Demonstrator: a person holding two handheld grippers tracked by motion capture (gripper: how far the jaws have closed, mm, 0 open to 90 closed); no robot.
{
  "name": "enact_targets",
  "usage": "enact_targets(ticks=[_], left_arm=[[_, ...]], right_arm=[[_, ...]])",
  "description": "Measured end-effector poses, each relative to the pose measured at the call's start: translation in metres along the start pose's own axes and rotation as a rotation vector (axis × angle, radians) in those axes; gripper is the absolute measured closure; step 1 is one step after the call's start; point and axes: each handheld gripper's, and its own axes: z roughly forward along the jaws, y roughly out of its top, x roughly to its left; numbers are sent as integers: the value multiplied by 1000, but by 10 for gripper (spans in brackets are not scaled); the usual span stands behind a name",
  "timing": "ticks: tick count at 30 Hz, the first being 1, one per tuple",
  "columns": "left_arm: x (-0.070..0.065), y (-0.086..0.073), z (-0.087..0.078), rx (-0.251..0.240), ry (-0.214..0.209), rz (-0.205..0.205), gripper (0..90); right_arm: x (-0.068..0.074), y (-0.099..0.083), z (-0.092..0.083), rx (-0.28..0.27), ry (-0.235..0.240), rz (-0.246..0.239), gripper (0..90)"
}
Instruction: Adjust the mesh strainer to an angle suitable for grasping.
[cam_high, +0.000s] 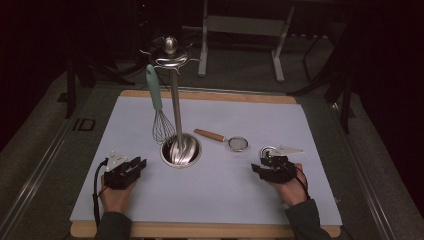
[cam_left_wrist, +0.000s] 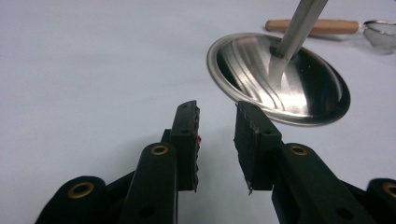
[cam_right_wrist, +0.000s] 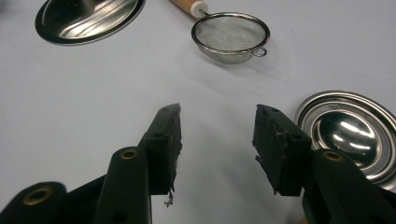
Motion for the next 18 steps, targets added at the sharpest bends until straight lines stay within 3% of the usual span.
enact_targets(ticks=[4, 7, 15, 18], left_arm=[[-3, 0, 1, 13, 21, 24, 671], [-3, 0, 2, 12, 26, 18, 661], [-3, 0, 1, 11, 29, 16, 651], [-3, 0, 2, 12, 33, 14, 643]], right_arm=[[1, 0, 2, 8, -2, -1, 515], [3, 2, 2, 9, 5, -12, 515], [14, 21, 2, -7, 8, -80, 515], [14, 35, 15, 13, -3, -126, 513]])
